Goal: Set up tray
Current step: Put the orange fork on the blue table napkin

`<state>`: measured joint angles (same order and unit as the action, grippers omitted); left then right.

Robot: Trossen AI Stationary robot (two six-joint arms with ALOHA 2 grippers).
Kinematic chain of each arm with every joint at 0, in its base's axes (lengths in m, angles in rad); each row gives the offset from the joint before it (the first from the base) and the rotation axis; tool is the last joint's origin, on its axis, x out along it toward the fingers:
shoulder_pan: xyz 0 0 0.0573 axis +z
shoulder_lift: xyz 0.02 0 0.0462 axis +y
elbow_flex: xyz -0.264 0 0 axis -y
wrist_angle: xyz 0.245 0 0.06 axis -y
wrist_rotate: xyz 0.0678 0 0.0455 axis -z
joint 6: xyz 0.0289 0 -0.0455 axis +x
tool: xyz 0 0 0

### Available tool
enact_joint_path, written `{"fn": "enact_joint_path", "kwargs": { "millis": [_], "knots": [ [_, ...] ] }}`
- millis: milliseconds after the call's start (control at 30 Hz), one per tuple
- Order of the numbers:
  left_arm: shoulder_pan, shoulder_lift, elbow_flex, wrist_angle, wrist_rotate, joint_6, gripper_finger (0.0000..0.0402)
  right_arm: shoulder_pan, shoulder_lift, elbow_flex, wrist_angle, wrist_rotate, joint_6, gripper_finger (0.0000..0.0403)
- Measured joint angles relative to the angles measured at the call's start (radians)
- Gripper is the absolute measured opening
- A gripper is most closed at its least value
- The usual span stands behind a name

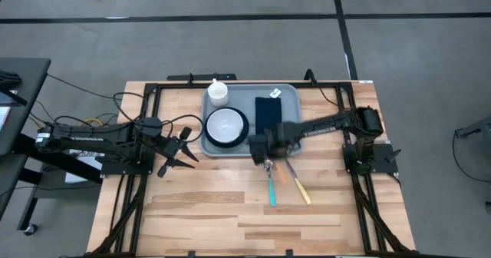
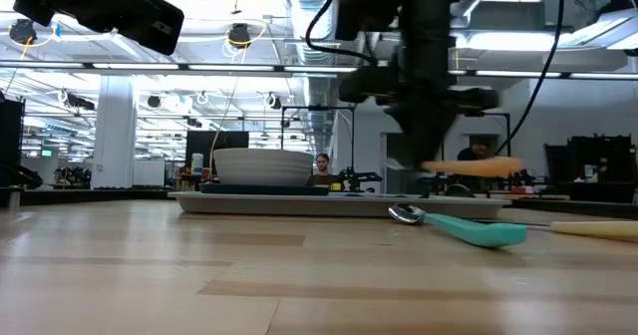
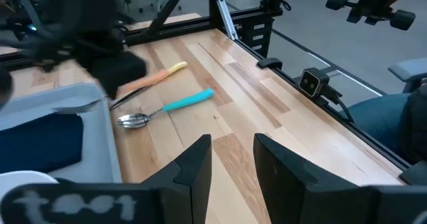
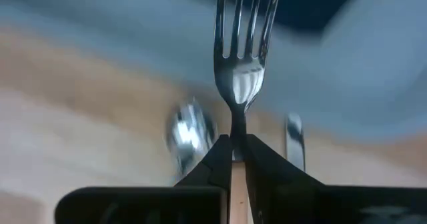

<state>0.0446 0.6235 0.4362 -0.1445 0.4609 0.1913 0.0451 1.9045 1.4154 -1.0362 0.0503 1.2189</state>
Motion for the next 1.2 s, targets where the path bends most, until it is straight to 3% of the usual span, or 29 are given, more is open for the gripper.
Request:
{"fn": "enact_joint_path", "kwargs": {
  "millis": [233,433,900,1200],
  "knots": [
    [0.0,0.0,0.0,-0.001,-0.005,-0.014,0.0103,-0.225,-0.001,0.044,0.06,0.005,-0.168,0.001],
    [0.0,0.0,0.0,-0.001,-0.005,-0.021,0.0103,-0.362,-0.001,0.044,0.154,0.003,-0.181,0.0009],
    [0.0,0.0,0.0,-0.004,0.002,-0.021,0.0103,-0.4,0.117,0.041,0.191,-0.038,-0.189,0.0009],
    [-0.002,0.0,0.0,-0.014,0.001,-0.032,0.0103,-0.432,0.113,0.034,0.24,-0.047,-0.182,0.0009]
  ]
}}
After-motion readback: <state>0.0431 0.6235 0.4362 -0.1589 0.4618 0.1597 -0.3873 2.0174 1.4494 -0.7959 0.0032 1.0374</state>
